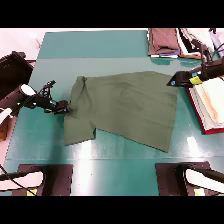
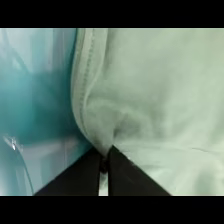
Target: Fold the shirts.
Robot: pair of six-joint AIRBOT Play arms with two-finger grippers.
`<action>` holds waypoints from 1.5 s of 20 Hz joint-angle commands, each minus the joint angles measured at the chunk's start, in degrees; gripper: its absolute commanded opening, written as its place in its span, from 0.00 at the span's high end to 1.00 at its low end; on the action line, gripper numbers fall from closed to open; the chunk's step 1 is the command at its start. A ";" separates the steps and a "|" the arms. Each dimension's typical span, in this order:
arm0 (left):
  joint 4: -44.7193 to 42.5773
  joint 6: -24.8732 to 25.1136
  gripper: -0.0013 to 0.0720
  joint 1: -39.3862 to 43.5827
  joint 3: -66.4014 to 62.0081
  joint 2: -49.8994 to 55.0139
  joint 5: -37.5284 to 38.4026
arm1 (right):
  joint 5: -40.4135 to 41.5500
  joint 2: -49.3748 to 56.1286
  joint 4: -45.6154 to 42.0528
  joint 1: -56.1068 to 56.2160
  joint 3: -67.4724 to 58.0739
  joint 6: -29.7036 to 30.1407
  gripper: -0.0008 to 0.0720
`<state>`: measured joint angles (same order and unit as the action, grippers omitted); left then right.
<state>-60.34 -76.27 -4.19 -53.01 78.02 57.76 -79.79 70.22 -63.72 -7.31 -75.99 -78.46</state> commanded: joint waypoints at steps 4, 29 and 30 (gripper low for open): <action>0.31 0.31 0.95 0.46 -5.64 -5.20 1.18 | -9.40 -11.30 -11.58 -11.04 22.03 -2.71 0.37; -0.07 -0.39 0.95 0.44 -16.52 -21.09 5.09 | 9.09 -27.82 -8.09 12.98 25.05 -11.50 0.96; -0.09 -0.44 0.95 0.44 -20.55 -24.35 5.49 | 8.28 -29.27 -9.55 11.65 18.73 -11.47 0.96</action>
<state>-60.29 -76.42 -3.73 -67.00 60.25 61.98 -69.89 45.34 -67.79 5.43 -44.86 -89.82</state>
